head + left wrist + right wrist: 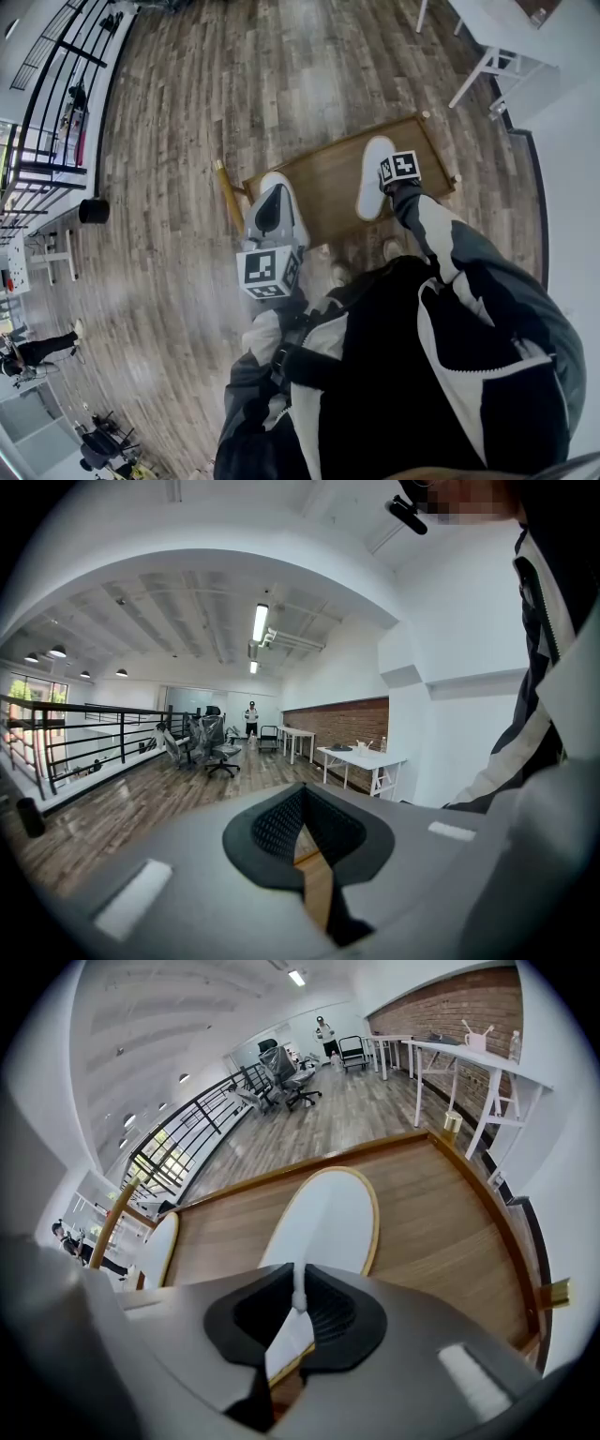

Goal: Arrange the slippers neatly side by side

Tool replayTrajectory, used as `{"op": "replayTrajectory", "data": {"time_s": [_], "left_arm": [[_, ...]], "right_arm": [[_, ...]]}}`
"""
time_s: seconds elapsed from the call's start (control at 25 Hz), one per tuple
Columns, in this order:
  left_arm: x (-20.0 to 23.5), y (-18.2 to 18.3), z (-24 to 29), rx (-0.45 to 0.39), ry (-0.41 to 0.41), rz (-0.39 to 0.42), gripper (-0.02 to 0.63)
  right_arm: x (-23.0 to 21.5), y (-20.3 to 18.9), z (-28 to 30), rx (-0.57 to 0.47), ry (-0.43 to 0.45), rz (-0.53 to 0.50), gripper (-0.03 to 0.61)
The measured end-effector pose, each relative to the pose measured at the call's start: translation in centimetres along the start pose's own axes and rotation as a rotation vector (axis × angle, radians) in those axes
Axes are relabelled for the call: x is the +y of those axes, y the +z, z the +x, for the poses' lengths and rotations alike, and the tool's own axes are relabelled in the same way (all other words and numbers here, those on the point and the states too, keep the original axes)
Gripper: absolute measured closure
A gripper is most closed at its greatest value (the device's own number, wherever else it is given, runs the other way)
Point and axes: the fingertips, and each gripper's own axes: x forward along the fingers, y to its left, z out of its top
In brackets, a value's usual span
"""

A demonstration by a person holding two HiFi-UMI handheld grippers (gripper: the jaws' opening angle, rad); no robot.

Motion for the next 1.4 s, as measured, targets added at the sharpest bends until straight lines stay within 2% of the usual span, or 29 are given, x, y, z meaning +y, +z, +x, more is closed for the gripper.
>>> {"op": "replayTrajectory", "data": {"time_s": [0.2, 0.44, 0.76, 1.12, 1.4], "left_arm": [[0.2, -0.2, 0.1, -0.001, 0.007, -0.006, 0.595], [0.6, 0.0, -0.1, -0.020, 0.009, -0.011, 0.595], [2.0, 1.0, -0.5, -0.060, 0.039, -0.028, 0.595], [3.9, 0.5, -1.9, -0.083, 0.068, -0.072, 0.595], [4.8, -0.2, -3.2, -0.095, 0.094, -0.088, 0.595]], "right_arm": [[0.4, 0.5, -0.5, -0.025, 0.007, -0.037, 0.551], [2.9, 1.9, -1.8, -0.070, 0.061, -0.089, 0.554], [9.4, 3.6, -5.8, -0.150, 0.172, -0.222, 0.554], [17.4, 1.5, -9.8, -0.191, 0.341, -0.311, 0.553], [20.1, 0.0, -11.1, -0.211, 0.385, -0.370, 0.552]]}}
